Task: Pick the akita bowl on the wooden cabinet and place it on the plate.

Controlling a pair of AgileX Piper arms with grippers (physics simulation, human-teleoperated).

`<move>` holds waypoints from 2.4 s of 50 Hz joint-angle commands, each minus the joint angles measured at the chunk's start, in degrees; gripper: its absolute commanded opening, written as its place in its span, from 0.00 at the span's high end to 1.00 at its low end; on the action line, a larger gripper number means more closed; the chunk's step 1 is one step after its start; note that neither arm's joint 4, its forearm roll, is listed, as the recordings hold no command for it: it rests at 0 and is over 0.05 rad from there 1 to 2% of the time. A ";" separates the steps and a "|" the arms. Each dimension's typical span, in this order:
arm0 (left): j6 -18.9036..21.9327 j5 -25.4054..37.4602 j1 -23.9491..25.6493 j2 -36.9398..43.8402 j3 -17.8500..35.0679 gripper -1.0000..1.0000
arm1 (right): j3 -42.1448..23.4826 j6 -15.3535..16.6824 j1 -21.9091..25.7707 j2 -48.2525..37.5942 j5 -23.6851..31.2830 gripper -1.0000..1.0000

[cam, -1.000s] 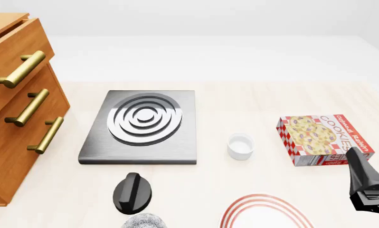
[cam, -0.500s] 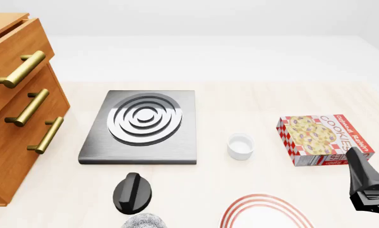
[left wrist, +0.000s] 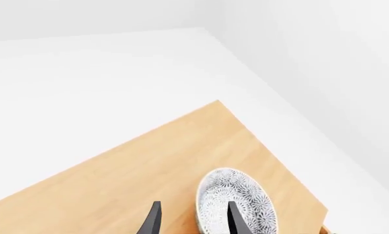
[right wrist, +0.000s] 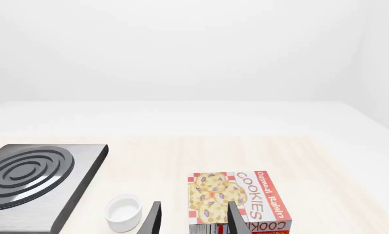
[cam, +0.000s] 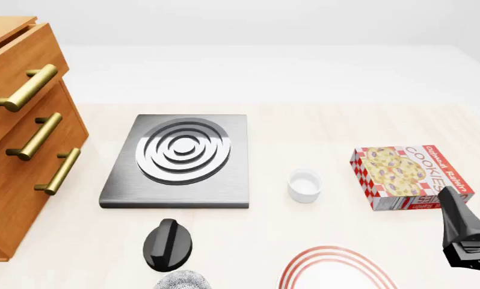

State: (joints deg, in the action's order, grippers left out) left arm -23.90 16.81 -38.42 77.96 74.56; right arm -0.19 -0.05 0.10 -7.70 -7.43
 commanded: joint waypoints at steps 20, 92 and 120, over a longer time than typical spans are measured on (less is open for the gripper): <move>1.21 -0.63 1.15 1.30 -0.30 0.00 | 0.01 -0.09 0.07 -0.32 -0.20 0.00; -4.98 -2.59 3.96 -4.16 -3.16 1.00 | 0.00 0.00 0.00 -0.04 -0.04 0.00; -8.51 5.61 7.65 -10.99 3.44 1.00 | 0.00 0.00 0.00 -0.04 -0.04 0.00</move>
State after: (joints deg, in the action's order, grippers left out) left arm -31.74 19.78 -32.30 69.62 75.34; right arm -0.18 -0.05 0.10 -7.74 -7.47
